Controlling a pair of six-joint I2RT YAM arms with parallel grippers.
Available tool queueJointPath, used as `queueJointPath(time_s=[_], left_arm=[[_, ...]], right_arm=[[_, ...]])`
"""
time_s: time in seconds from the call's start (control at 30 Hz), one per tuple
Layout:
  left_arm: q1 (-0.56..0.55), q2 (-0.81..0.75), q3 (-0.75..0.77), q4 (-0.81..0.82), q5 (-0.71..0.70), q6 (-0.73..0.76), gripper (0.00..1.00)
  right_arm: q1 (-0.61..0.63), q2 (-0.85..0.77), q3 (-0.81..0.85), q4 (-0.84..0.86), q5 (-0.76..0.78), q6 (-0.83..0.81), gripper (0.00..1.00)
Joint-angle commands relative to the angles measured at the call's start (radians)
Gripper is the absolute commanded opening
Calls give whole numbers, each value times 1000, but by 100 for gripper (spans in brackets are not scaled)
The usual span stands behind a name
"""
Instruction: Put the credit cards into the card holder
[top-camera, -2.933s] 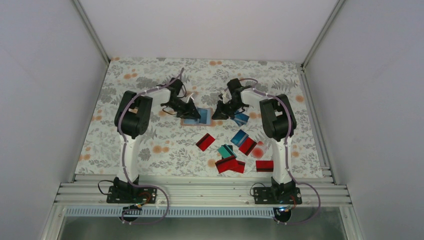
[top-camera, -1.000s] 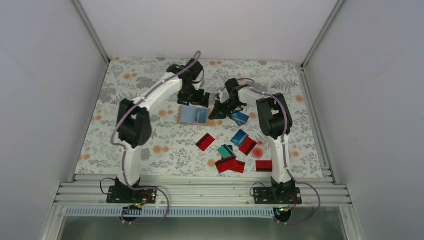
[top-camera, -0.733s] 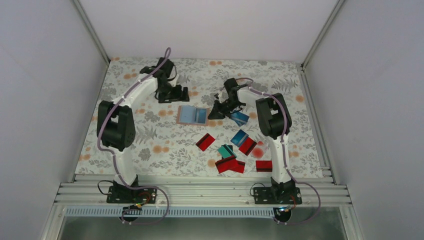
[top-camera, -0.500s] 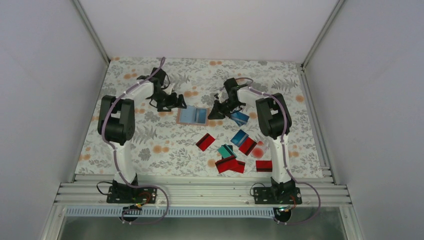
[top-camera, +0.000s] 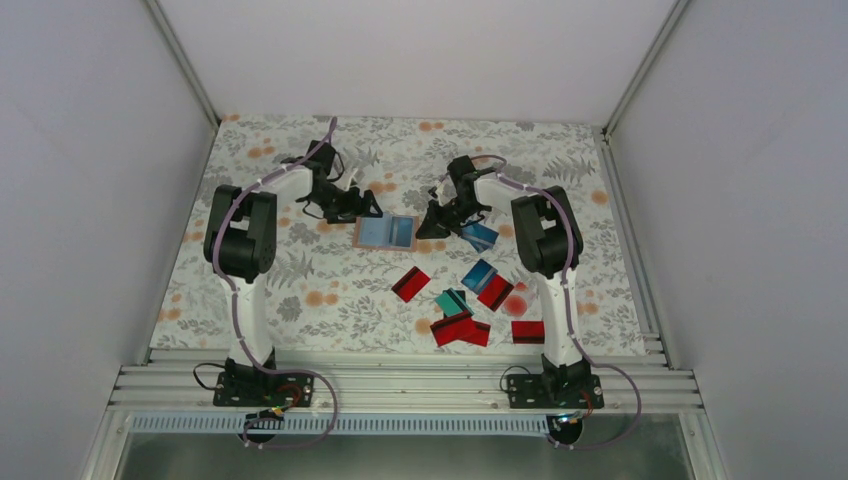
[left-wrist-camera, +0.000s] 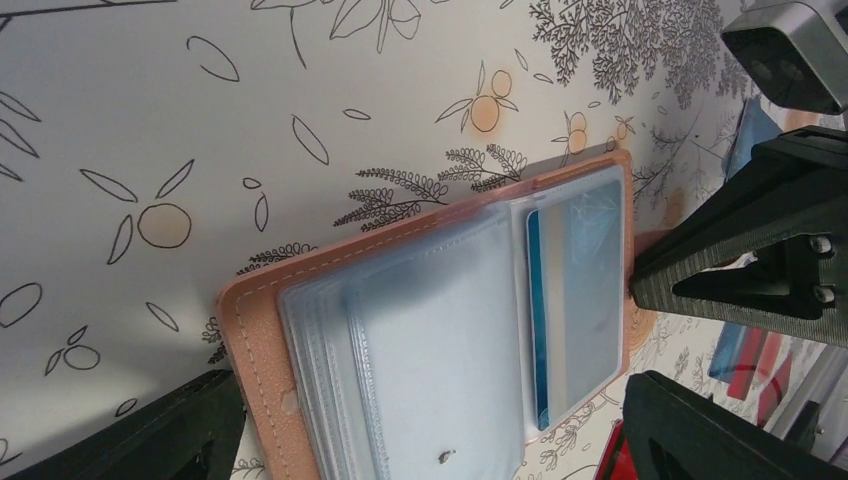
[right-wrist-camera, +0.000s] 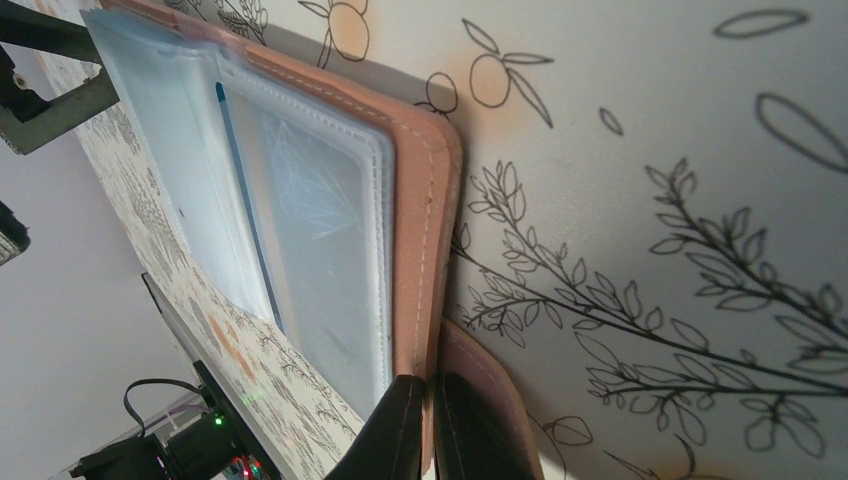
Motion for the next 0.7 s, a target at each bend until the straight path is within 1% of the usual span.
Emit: queueJointPath(time_s=[0.0, 0.37, 0.67], left_arm=[[2, 21, -23, 21, 62, 5, 94], [-4, -50, -9, 8, 119, -59, 93], [-33, -63, 28, -5, 133, -102, 93]], right_arm=[[16, 66, -6, -40, 85, -13, 4], [16, 82, 11, -47, 81, -17, 4], [17, 92, 24, -51, 78, -20, 4]])
